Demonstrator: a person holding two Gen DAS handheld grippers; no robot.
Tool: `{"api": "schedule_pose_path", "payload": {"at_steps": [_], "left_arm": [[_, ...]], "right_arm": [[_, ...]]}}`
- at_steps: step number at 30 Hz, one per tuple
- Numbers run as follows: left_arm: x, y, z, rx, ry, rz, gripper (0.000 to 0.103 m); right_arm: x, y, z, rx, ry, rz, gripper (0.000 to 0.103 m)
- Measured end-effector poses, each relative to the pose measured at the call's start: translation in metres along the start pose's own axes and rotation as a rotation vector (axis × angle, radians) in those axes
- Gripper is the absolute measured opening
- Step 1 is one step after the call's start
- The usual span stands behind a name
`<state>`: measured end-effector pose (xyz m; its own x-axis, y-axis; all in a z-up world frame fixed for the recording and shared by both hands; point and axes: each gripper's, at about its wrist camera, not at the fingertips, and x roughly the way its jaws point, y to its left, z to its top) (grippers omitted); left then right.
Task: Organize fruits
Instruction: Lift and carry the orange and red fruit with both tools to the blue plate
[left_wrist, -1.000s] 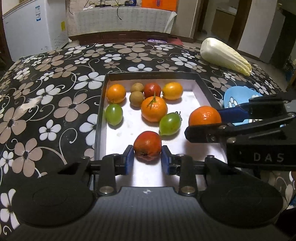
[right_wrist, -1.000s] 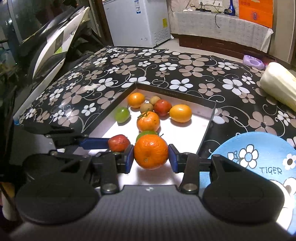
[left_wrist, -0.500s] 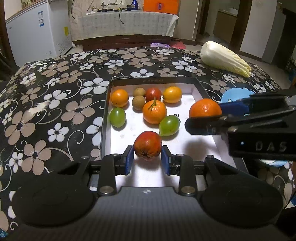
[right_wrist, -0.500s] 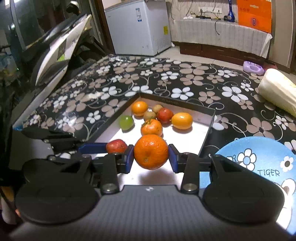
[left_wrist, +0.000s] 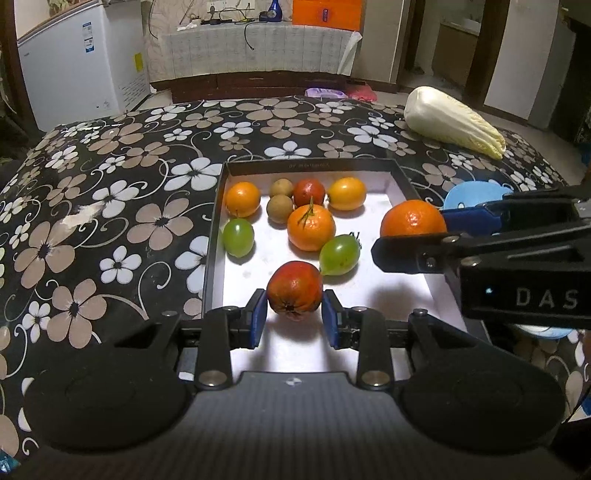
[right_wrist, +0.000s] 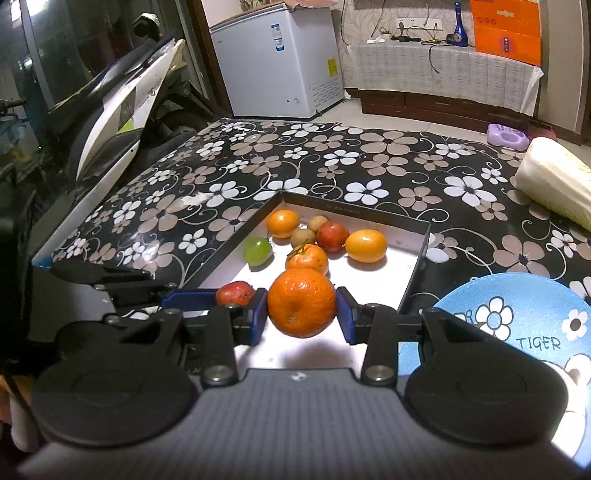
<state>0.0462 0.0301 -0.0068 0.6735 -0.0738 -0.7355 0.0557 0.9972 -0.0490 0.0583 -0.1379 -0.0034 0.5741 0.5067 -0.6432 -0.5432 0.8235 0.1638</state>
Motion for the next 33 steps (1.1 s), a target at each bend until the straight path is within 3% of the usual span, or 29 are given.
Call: {"api": "schedule_pose_path", "payload": {"at_steps": [15,33], "left_arm": [[-0.001,-0.006,0.002,-0.002,-0.007,0.031,0.037],[-0.003,-0.028,0.008,0.012,-0.017,-0.001,0.037]], "right_arm": [[-0.008,-0.002,0.002,0.013,-0.022,0.009,0.043],[-0.021,-0.011,0.0,0.033,-0.048,0.005,0.043]]}}
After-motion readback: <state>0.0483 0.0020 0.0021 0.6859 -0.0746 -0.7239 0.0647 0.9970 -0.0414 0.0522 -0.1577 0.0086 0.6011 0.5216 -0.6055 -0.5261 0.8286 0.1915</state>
